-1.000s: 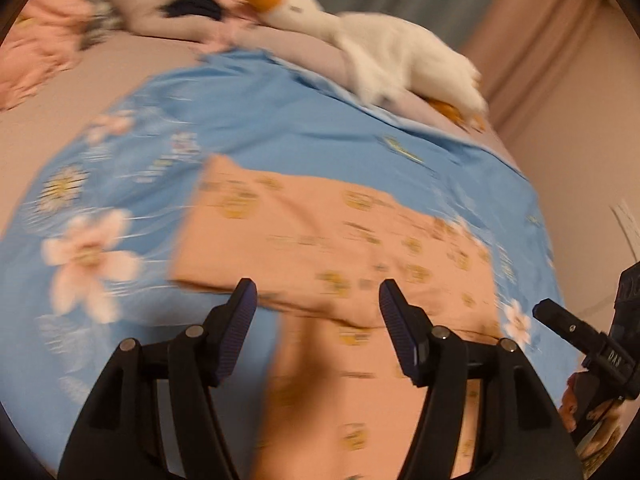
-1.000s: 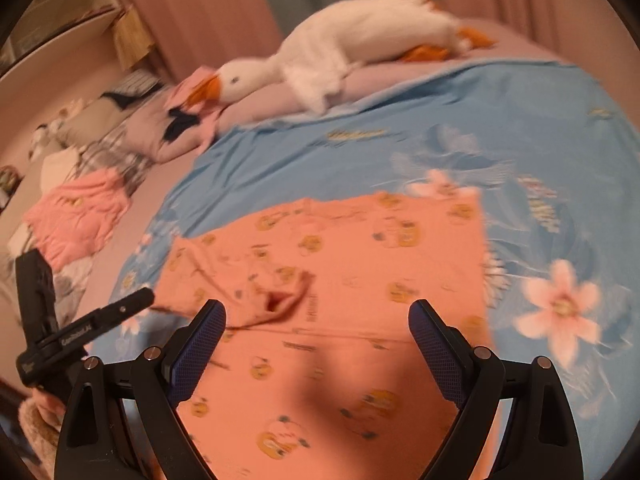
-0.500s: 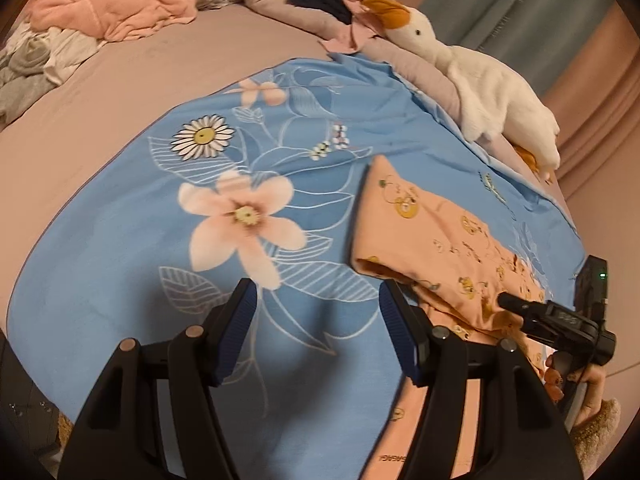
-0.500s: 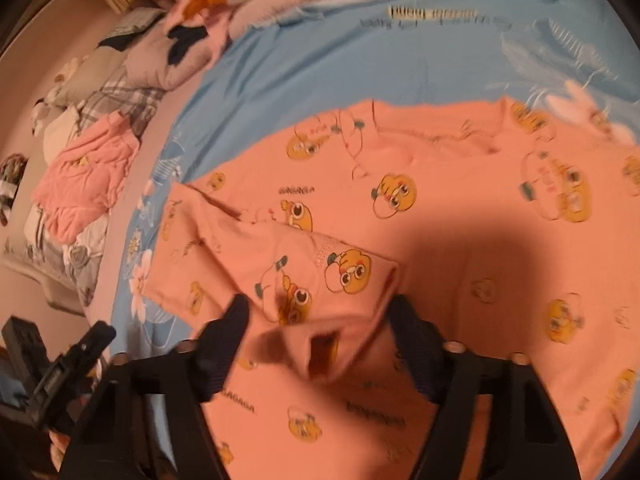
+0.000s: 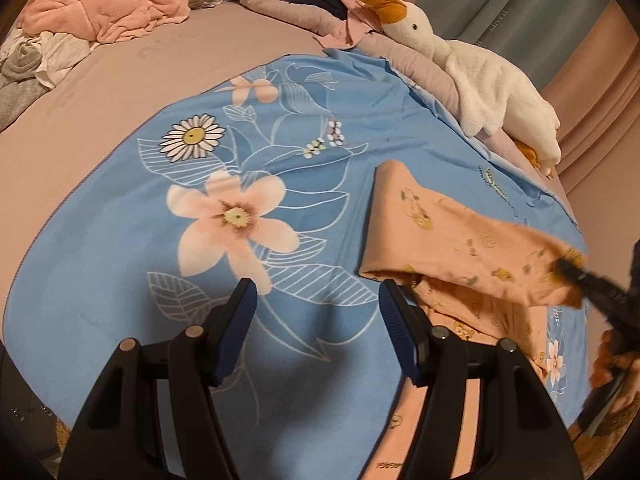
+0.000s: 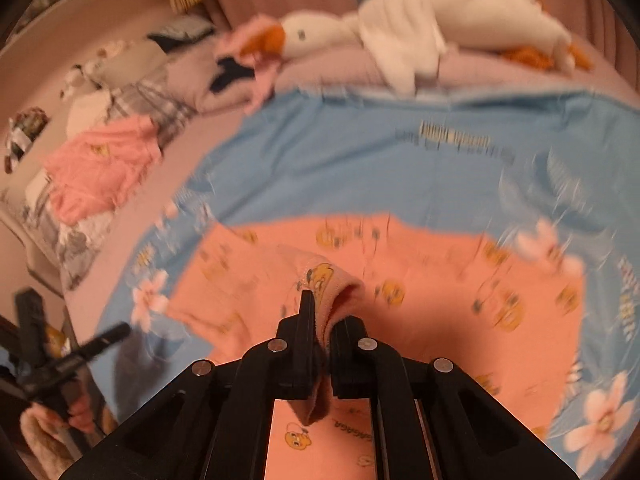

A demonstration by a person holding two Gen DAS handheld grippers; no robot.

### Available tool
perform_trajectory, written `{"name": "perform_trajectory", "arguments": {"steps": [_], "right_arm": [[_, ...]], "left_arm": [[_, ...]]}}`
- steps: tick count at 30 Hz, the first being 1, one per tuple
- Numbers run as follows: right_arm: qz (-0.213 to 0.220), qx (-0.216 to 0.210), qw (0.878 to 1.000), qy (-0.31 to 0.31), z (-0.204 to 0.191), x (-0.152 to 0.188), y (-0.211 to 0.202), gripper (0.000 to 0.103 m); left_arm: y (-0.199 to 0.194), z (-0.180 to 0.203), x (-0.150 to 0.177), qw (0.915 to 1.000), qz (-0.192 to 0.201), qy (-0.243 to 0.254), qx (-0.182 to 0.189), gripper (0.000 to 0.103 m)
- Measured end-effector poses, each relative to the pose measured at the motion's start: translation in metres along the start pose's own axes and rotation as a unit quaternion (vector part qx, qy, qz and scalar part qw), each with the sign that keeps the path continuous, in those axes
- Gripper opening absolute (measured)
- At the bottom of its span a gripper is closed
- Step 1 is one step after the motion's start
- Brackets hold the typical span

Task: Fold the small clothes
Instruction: 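Lift the side edge with the right gripper and fold it inward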

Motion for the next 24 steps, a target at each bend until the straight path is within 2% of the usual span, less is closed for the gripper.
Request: {"name": "perform_trajectory", "arguments": {"steps": [8,14,19,24], "right_arm": [[0.073,0.01,0.997,0.015,0.014,-0.047,-0.045,0.007],[0.095,0.029,0.995,0.021,0.03,-0.056,-0.064,0.007],[0.105,0.039,0.993,0.04,0.047,-0.055,-0.073,0.007],[0.102,0.061,0.991,0.061,0.069,-0.046,-0.076,0.007]], "left_arm": [[0.009,0.016,0.0,0.9997,-0.013,0.005,0.018,0.063],[0.017,0.039,-0.003,0.9993,-0.016,0.017,0.03,0.062],[0.025,0.064,-0.014,0.998,-0.015,0.03,0.053,0.06],[0.045,0.09,-0.027,0.9958,-0.014,0.062,0.066,0.033]]}}
Point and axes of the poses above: each gripper's, at about its wrist camera, not at the fingertips, and y roughly the way its jaws point, z to its right, x to its underside, the point moved 8 cm from there along y, roughly the way its jaws point, and after that the axes turned 14 degrees about z, right-handed, at the moved point
